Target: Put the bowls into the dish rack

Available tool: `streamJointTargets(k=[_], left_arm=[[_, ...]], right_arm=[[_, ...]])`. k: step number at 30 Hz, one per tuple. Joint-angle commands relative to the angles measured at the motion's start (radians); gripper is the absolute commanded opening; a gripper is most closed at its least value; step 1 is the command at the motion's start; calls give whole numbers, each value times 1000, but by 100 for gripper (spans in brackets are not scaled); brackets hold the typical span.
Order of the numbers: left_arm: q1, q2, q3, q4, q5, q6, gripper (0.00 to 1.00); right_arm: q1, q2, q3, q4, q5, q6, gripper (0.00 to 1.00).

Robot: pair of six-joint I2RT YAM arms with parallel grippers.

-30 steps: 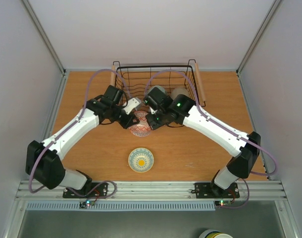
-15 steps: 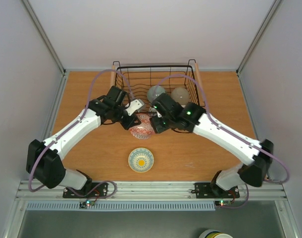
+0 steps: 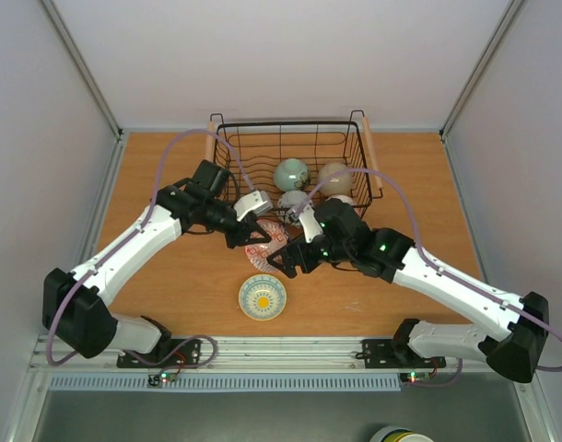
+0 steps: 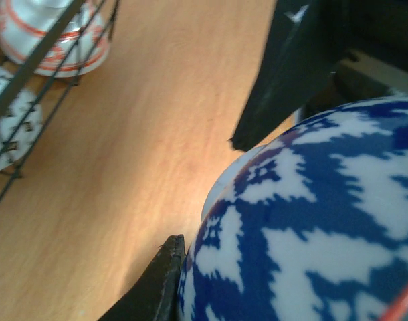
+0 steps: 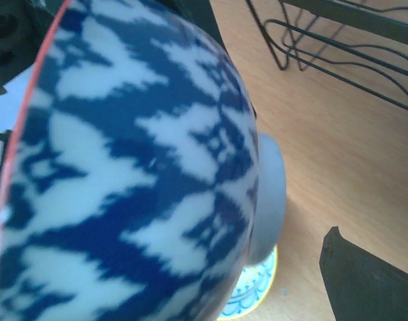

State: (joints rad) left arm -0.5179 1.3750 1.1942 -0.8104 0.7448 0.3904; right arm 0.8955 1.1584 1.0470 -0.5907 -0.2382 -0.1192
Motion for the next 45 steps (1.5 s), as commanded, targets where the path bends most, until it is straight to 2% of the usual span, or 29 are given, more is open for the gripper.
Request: streamJointTargets(k=[1,6,12,16,18,20,29,32,33,34,36,38,42,45], left_arm=[[8,-29,-5,-35,222,79,0],[19,-13,6,-82,310,134,0],[42,1,10,-95,351,151,0],[55,-1,11,-100,378,152,1],[62,-5,11,-107,396,155,0],[69,-5,15,-120,418,164,0],[85,0,21,-135,441,176,0],[85,2,13,-100,412,148,1],[85,2,8,-85,398,125,4],[85,2,5,-71,383,113,18],[85,1,-2,-42,352,87,55],[85,-5,-8,-19,328,63,75],[85,-45,-39,44,282,12,95],[85,-87,-51,72,235,-3,99]], right_arm=[[-8,-57,-49,184,-98,47,96],[-7,-100,-88,239,-107,56,96],[-7,-124,-116,282,-158,70,94],[-8,-106,-120,309,-210,77,85],[-7,-90,-120,329,-241,80,77],[-8,-74,-119,347,-268,82,65],[-7,-64,-114,376,-291,71,2],[-7,-79,-113,364,-265,64,1],[-7,-87,-115,361,-255,61,1],[-7,-93,-116,357,-237,58,1],[-7,-104,-106,321,-190,47,1],[-7,-104,-80,268,-130,29,1],[-7,-88,-22,177,-39,-11,1],[-9,-66,19,140,15,-31,1]])
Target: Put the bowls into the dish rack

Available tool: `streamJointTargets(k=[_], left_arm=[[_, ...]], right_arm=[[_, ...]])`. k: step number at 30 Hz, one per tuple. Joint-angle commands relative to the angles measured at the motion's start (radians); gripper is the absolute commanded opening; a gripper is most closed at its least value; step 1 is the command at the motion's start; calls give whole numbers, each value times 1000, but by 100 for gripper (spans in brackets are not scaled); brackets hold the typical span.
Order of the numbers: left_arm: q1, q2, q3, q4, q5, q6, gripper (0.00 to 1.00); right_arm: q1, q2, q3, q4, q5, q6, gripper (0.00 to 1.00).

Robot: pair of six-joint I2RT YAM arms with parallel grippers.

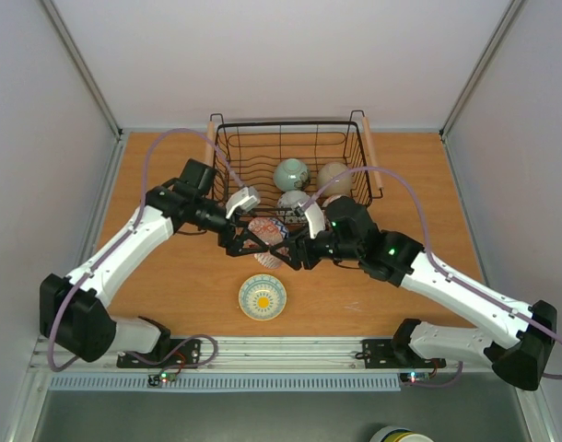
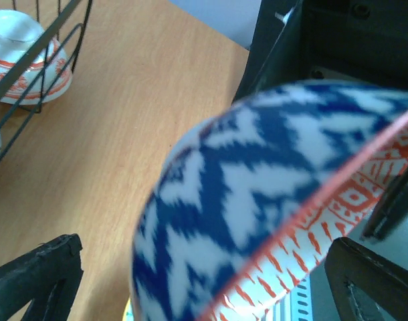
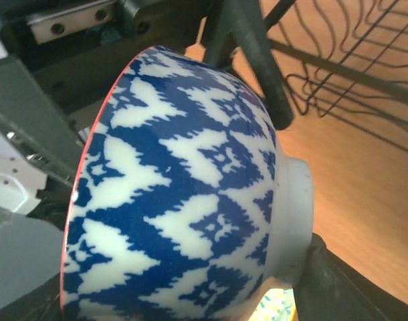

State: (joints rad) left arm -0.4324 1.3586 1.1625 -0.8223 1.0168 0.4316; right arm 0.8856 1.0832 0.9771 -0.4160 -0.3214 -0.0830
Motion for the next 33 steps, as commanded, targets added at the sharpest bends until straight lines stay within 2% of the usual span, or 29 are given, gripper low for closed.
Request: streamJointTargets(k=[1,4,8,11,15,23,30,33], left_arm=[[1,-87,-24,97,-64,-50,99],[1,-135,-46,152,-186,-86,99],[4,-168,-48,218,-469,-142,99],[12,-183,-45,250,-657,-173,99],[29,-207,-48,283,-818,-189,99],[53,-224,-57,299,-862,-200,99],[54,-214,-61,300,-825,-195,99],[55,-216,-61,300,-835,-195,99]], right_arm=[[0,18,104,-49,126,-73,1],[-11,57,162,-88,209,-95,1],[-36,164,299,-176,310,-158,1],[-49,311,450,-248,420,-221,1],[-70,530,664,-316,569,-280,1],[-87,959,1149,-484,840,-380,1],[-88,1212,1500,-596,934,-469,1],[-88,1305,1582,-611,969,-538,1]])
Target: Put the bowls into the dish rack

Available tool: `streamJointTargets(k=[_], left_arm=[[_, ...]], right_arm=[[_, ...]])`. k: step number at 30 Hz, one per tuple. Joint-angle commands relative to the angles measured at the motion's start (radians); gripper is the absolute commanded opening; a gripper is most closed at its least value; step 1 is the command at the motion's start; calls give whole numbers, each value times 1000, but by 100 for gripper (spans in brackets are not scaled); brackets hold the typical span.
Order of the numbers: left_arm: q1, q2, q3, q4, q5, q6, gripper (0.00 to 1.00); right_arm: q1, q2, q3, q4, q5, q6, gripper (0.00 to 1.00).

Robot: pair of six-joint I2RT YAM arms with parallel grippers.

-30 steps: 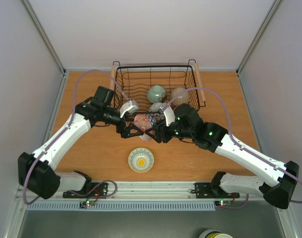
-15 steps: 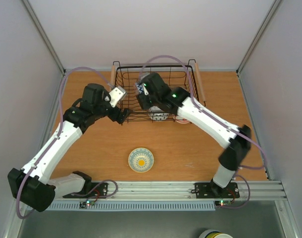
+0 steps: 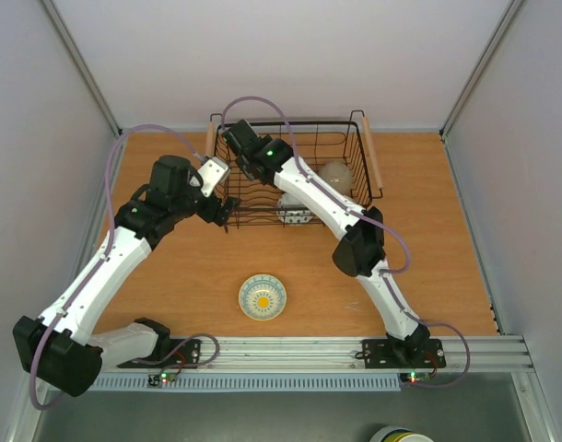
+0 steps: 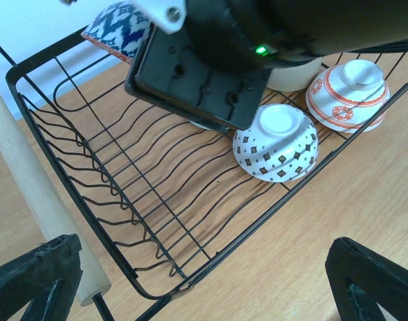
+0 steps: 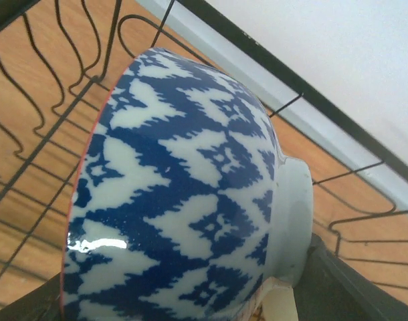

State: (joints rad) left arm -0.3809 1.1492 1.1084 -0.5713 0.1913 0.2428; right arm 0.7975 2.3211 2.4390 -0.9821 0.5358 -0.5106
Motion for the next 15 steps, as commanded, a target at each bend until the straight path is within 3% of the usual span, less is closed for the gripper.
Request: streamJointTargets(k=[1,15], left_arm=[[4,-6,-7,49,-10,-7,99],[5,1,-4,49,-28,-11,99]], right_arm=[[-1,90,131,-37,129,-132,1],[-38,288,205,33,185,-262,1]])
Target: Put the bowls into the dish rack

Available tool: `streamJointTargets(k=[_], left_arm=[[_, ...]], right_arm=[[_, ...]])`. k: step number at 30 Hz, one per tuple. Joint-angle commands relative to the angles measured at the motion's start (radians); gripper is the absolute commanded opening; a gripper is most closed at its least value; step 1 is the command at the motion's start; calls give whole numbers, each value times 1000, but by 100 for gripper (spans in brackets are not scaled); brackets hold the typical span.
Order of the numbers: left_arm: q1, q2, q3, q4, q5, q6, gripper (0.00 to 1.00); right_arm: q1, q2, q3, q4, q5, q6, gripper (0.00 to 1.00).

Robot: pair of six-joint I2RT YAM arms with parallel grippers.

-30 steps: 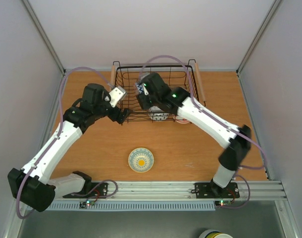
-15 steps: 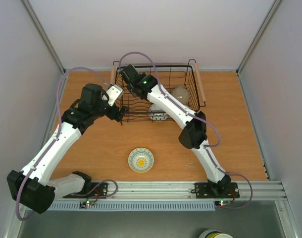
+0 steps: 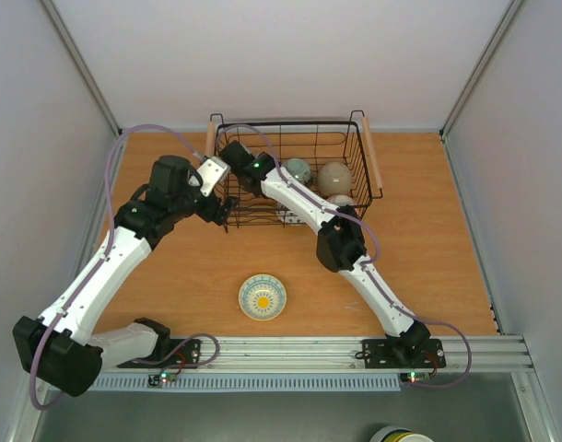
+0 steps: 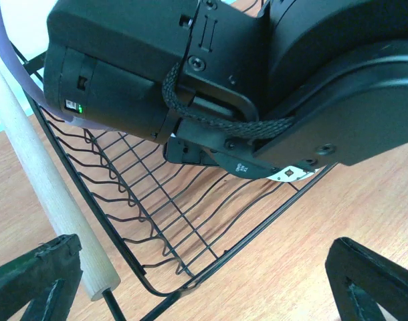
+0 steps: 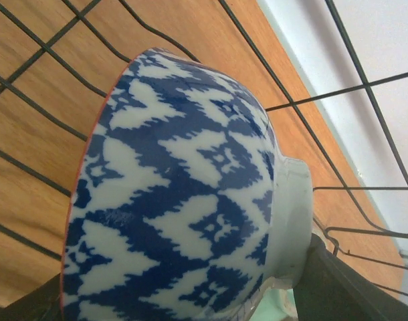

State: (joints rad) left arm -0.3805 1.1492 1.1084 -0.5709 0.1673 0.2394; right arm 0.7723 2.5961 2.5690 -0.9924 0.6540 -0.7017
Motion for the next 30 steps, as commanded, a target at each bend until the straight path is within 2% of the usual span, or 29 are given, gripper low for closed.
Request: streamJointTargets(k=[1,6,8,10,13,15,19,21,22,30], left_arm=[[5,2,-4,48,-1,-8,99],[5,9,-4,47,11,-9,99],[5,12,-4,46,14,-8,99],[5,16,-6,48,15,-8,99],[5,18,-5,47,18,-6,99],[5,20,-5,47,21,-7,99],[5,20,-7,47,27,-6,99],[5,19,-7,46,29,-6,99],[5,20,-7,47,29,-5,99],[5,15,-10,48,29,-2,99]], right_arm=[[-14,23,75,49,73,-82,1],[-20,68,76,67,68,-109,1],[-21,79,75,68,64,-104,5],[-20,86,74,67,57,-95,16],[-21,90,73,64,47,-88,48],[-19,88,69,63,37,-85,57],[-19,82,56,63,17,-82,68],[-20,81,53,58,3,-77,85],[-19,81,51,55,-5,-75,89],[-18,35,30,45,-73,-16,95]])
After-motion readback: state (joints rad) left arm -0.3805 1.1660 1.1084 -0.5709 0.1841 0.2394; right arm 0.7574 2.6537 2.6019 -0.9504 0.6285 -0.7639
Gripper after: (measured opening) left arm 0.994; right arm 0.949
